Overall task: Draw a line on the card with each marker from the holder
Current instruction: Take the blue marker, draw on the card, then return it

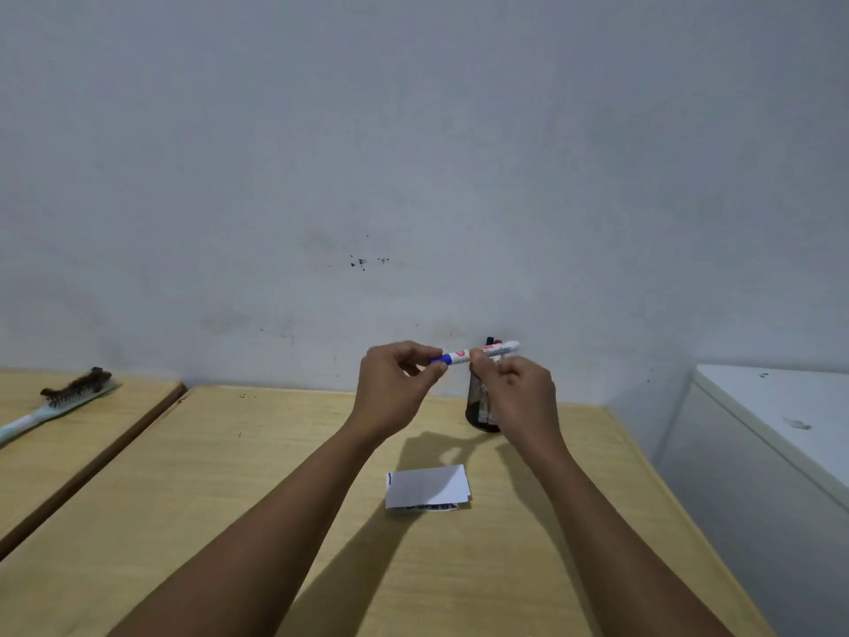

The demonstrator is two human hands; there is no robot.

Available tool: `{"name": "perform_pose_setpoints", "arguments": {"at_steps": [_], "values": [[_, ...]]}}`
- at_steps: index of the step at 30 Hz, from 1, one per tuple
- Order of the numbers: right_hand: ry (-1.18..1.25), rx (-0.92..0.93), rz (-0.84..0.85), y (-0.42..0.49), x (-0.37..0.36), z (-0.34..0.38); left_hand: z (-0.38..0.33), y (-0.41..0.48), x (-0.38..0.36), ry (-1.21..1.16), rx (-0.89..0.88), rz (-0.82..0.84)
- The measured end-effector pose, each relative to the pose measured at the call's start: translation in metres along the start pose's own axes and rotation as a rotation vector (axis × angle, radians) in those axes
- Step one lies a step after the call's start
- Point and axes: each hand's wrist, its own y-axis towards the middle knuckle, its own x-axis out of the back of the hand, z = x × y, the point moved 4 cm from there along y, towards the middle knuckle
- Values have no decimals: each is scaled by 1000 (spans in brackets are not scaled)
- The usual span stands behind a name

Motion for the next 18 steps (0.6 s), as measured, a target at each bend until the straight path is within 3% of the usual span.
{"name": "perform_pose_setpoints", "arguments": {"at_steps": [3,7,11,15,18], "values": [[-239,254,-22,14,10,9,-24,25,-8,123,-142,35],[-275,383,5,44,18,11,-48,51,-30,72,-222,149],[-178,244,-57,79,34,-6,-44,77,-58,243,-214,163],[-205,125,-53,97,35,-34,-11,96,-98,643,-170,362],[-268,138,5,105,30,-47,7,105,-123,797,-159,447]]}}
